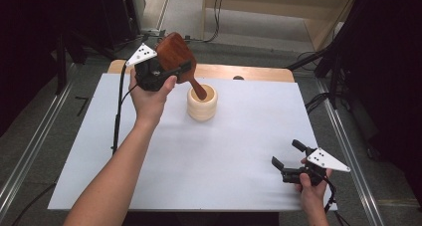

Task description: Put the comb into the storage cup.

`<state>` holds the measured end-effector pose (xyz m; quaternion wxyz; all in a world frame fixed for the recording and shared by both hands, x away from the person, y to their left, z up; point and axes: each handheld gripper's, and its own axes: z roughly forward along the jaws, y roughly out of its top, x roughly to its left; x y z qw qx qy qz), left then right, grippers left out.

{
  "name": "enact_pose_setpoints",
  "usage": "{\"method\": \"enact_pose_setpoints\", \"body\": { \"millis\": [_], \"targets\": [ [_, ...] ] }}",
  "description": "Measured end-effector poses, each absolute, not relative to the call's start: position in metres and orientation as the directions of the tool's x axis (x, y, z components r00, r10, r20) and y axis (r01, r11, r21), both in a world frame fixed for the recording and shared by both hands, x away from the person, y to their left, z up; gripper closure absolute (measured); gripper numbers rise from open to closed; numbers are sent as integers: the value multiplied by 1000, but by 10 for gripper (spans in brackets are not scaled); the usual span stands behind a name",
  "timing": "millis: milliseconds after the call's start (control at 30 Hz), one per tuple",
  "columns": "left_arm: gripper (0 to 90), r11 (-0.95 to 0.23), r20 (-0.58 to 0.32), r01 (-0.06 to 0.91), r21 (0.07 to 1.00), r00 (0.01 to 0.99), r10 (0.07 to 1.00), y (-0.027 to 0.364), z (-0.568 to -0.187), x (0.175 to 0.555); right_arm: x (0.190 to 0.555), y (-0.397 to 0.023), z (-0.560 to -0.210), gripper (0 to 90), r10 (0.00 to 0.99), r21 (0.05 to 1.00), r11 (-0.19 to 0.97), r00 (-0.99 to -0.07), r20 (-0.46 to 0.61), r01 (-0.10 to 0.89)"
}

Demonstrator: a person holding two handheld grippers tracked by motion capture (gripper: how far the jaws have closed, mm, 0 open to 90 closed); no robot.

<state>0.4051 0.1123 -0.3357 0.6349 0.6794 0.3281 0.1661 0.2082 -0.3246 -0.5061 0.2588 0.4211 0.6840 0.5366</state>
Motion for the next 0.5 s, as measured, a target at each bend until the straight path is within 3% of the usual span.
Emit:
{"method": "enact_pose_setpoints", "body": {
  "millis": [500],
  "targets": [
    [572,21,-195,245,969,711,676,109,-343,417,209,-325,-507,0,854,952,69,-511,99,299]
  ]
}}
